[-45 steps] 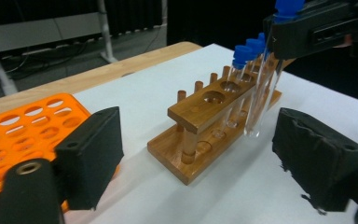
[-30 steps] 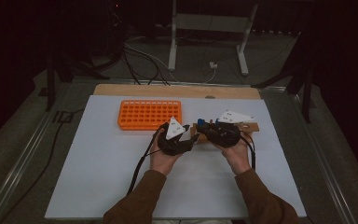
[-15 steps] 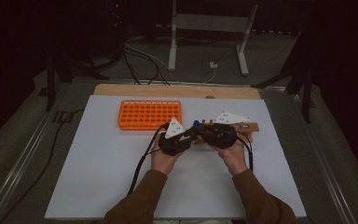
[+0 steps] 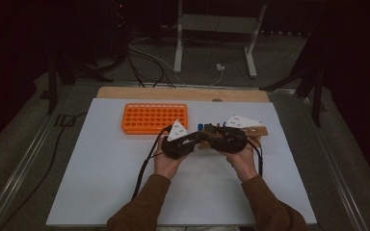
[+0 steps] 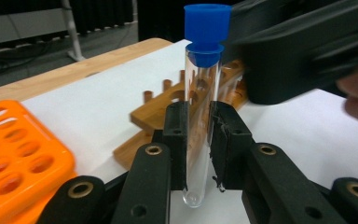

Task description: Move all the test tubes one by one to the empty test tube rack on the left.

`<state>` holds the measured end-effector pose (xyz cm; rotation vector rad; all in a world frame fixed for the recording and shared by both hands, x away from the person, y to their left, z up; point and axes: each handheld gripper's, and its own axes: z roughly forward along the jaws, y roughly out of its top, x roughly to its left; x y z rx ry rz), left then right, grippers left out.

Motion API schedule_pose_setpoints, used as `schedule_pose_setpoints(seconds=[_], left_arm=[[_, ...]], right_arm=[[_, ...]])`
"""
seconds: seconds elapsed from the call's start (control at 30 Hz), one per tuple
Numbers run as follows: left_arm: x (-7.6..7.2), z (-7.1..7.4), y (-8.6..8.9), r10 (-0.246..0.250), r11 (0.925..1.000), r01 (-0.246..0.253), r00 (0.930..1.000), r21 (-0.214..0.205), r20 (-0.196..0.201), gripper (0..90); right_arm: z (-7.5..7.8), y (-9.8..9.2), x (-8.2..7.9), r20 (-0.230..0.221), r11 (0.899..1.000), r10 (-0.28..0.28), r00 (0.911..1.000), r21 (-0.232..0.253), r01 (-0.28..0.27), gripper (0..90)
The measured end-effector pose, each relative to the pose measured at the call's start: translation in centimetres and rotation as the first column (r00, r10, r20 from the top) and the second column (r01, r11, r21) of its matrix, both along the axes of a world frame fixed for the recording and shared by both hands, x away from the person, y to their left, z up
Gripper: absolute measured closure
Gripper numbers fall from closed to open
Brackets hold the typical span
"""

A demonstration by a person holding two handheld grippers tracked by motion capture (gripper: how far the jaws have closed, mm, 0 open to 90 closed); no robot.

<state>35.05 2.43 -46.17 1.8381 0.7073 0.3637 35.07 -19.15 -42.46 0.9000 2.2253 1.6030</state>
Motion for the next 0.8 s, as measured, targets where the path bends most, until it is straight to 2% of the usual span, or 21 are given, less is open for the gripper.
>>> schedule_pose_setpoints(seconds=[0.03,0.07,0.1,0.2,0.33,0.37,0.4,0.5,0.53,0.7,0.8], left_arm=[[0.1,0.0,0.2,0.011,0.9999,-0.011,0.9999,-0.006,0.001,78.3],[0.2,0.1,0.4,0.016,0.9999,-0.016,0.9999,-0.004,0.003,78.3],[0.3,0.1,0.7,0.024,0.9997,-0.024,0.9997,-0.005,0.004,78.3],[0.7,0.4,1.5,0.051,0.9986,-0.051,0.9987,-0.014,0.009,78.4],[1.2,0.7,2.7,0.081,0.9964,-0.081,0.9965,-0.027,0.017,78.4],[1.4,0.8,3.0,0.091,0.9954,-0.090,0.9957,-0.031,0.017,78.4],[1.6,0.8,3.2,0.100,0.9944,-0.099,0.9949,-0.036,0.018,78.3],[2.2,1.0,3.9,0.130,0.9901,-0.129,0.9914,-0.054,0.016,78.3],[2.4,1.0,4.0,0.137,0.9891,-0.136,0.9905,-0.057,0.015,78.4],[3.2,1.3,4.2,0.172,0.9833,-0.170,0.9849,-0.065,0.023,78.4],[3.6,1.2,4.4,0.188,0.9796,-0.185,0.9813,-0.079,0.039,78.3]], right_arm=[[0.0,0.0,0.0,0.000,1.000,0.000,1.0000,0.000,0.000,50.2],[0.1,-0.4,-0.2,0.008,1.000,-0.005,1.0000,0.008,0.005,42.4],[0.1,-0.4,-0.2,0.008,1.000,-0.005,1.0000,0.008,0.005,42.4],[0.0,-1.0,-0.6,0.026,1.000,-0.023,0.9994,0.017,0.022,31.9],[-0.5,-2.1,-1.0,0.009,0.998,-0.047,0.9988,0.037,0.047,20.6],[-0.5,-2.1,-1.0,0.009,0.998,-0.047,0.9988,0.037,0.047,20.6],[-0.7,-2.6,-1.2,0.007,0.997,-0.059,0.9982,0.042,0.059,15.4],[-0.8,-3.1,-1.5,-0.002,0.996,-0.078,0.9970,0.040,0.078,13.6],[-0.9,-3.6,-1.7,-0.009,0.995,-0.088,0.9961,0.041,0.088,10.0],[-1.2,-4.4,-2.3,-0.004,0.995,-0.090,0.9960,0.032,0.090,4.6],[-2.0,-4.5,-2.6,-0.019,0.995,-0.092,0.9956,0.022,0.092,1.0]])
